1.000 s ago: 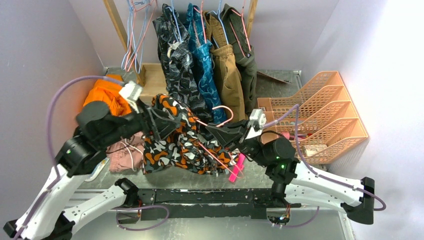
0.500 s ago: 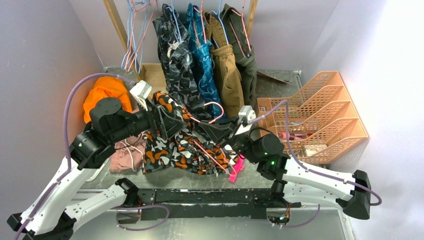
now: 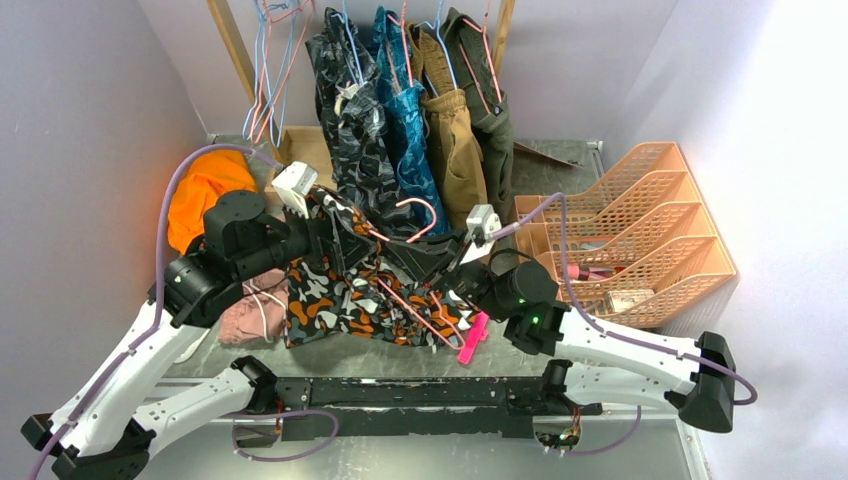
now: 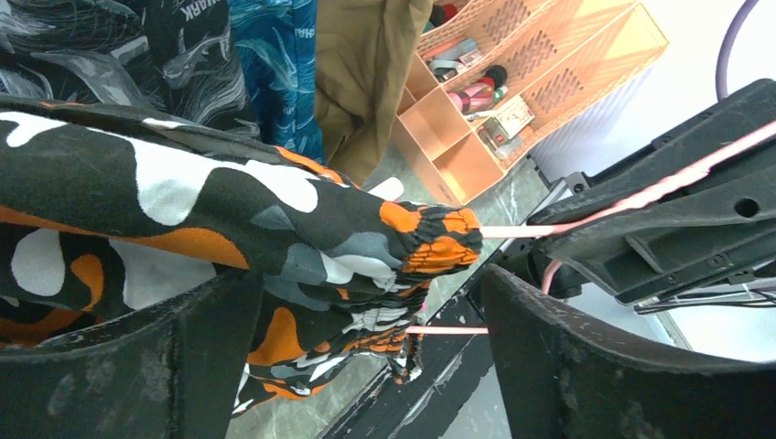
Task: Place the shorts on the hanger
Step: Hang the shorts on the hanger.
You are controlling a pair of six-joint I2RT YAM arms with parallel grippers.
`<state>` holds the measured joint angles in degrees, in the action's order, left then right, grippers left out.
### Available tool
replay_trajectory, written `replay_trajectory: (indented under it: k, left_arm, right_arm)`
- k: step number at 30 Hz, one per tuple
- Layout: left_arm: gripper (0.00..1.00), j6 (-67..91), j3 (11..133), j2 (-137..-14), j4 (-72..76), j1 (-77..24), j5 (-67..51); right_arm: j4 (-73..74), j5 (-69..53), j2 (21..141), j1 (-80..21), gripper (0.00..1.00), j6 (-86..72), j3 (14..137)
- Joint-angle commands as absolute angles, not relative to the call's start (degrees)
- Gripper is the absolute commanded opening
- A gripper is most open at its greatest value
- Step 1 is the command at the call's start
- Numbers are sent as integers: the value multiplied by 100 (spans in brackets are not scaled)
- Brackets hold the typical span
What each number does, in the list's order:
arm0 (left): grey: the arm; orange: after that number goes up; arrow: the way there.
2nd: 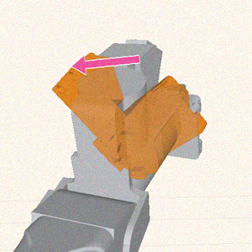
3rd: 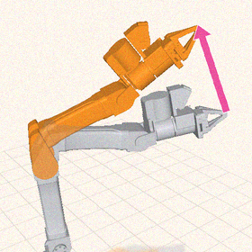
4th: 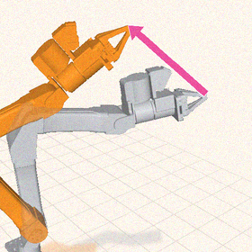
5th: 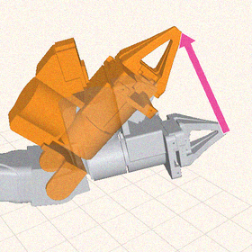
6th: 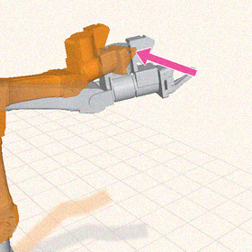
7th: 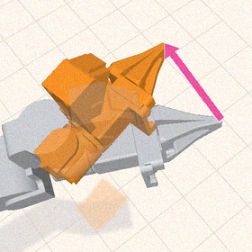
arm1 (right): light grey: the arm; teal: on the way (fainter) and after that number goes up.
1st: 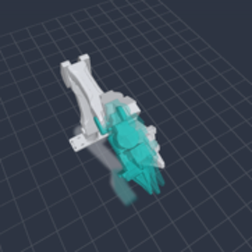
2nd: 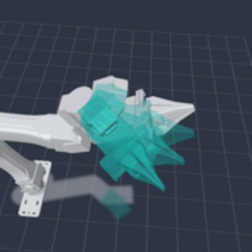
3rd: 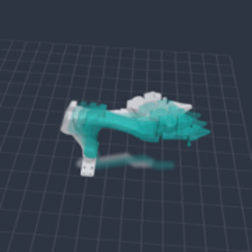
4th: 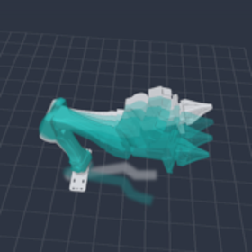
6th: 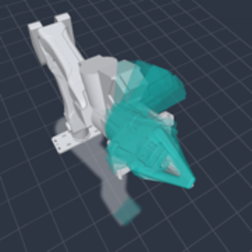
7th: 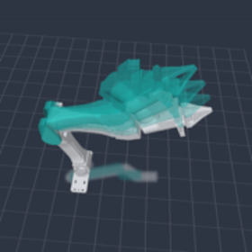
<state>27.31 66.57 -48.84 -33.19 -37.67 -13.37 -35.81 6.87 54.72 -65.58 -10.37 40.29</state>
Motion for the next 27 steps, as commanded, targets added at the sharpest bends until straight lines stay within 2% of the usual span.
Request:
replay_trajectory:
  k: [1, 10, 16, 18, 27]
  left_arm:
    - [88, 2626, 6578, -4904, -3390, -3797, -1108]
    - [50, 2636, 6683, -4958, -3114, -3805, -1436]
    - [11, 2699, 6672, -4939, -2823, -3798, -1672]
    - [7, 2725, 6679, -4931, -2746, -3808, -1788]
    - [7, 3048, 7085, -4917, -2104, -3814, -2701]
  right_arm:
    - [-4055, 583, 5498, -6559, 0, -1130, 4271]
    - [-4178, 520, 5649, -6559, 0, -1260, 4271]
    - [-4272, 519, 5707, -6557, 0, -1330, 4271]
    - [-4303, 534, 5719, -6557, 0, -1351, 4271]
    - [-4998, 682, 5878, -6560, 0, -1497, 4201]
